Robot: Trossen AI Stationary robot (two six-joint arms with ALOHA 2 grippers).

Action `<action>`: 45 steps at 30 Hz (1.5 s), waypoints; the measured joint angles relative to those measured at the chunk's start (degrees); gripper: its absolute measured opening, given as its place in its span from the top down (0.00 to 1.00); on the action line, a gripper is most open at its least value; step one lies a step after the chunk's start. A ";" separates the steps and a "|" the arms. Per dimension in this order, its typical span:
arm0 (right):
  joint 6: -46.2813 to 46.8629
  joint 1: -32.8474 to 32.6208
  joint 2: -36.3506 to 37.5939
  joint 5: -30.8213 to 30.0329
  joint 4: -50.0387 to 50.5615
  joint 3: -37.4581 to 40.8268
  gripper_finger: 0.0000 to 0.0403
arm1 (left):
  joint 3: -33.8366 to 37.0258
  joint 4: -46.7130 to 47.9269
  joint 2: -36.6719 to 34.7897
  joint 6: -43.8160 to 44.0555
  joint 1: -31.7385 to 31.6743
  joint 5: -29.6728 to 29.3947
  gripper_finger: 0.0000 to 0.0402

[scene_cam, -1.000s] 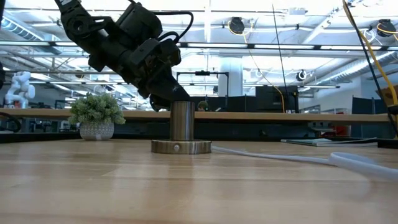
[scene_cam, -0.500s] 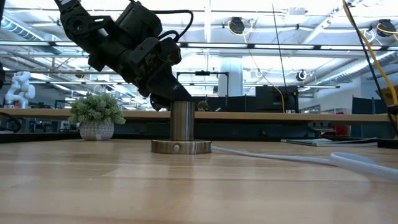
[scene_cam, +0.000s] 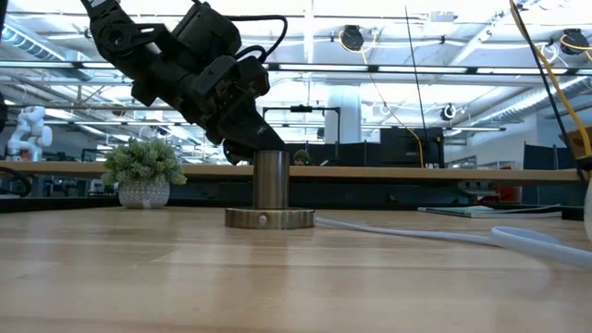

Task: Screw lightbulb
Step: Insert the white light bulb into the gold lamp

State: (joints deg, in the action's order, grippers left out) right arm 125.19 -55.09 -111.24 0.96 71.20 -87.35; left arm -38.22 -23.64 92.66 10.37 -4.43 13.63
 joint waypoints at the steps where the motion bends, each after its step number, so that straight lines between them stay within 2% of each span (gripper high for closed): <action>1: -1.20 -0.02 0.00 -1.04 -1.25 0.00 0.66 | 0.00 0.00 0.00 0.00 0.02 0.00 0.56; 8: -14.70 1.26 -2.24 -8.76 -6.20 -0.02 0.43 | 0.00 0.09 0.00 0.07 0.11 0.00 0.56; 12: -26.61 2.96 -5.81 -8.11 -9.50 -0.04 0.31 | 0.00 0.13 0.00 0.64 0.23 0.00 0.56; 15: -35.22 4.39 -8.40 -8.43 -12.00 -0.04 0.27 | 0.00 0.29 0.00 0.90 0.24 0.00 0.56; 18: -37.74 5.86 -10.16 -7.41 -14.31 -0.19 0.26 | 0.00 0.91 0.00 0.93 0.37 0.00 0.56; 23: -35.95 7.52 -9.87 -4.24 -13.41 -0.19 0.26 | 0.00 1.00 0.00 0.75 0.57 -0.04 0.56; 35: -12.65 4.69 -2.85 -3.84 -1.27 0.00 0.26 | 0.02 0.61 0.00 -0.03 0.59 -0.36 0.56; 38: -9.75 4.22 -2.78 -3.63 1.29 0.04 0.26 | 0.02 0.47 0.00 -0.04 0.59 -0.37 0.56; 42: -10.09 4.07 -2.78 -6.93 3.48 0.04 0.26 | 0.02 0.46 0.00 -0.04 0.59 -0.39 0.56; 45: -10.29 4.30 -2.78 -13.91 6.99 0.04 0.26 | 0.02 0.44 0.00 -0.04 0.59 -0.42 0.56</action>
State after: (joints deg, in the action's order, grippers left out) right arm 114.90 -50.79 -114.02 -12.95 78.19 -87.31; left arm -38.20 -23.20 92.66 10.33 -3.84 13.21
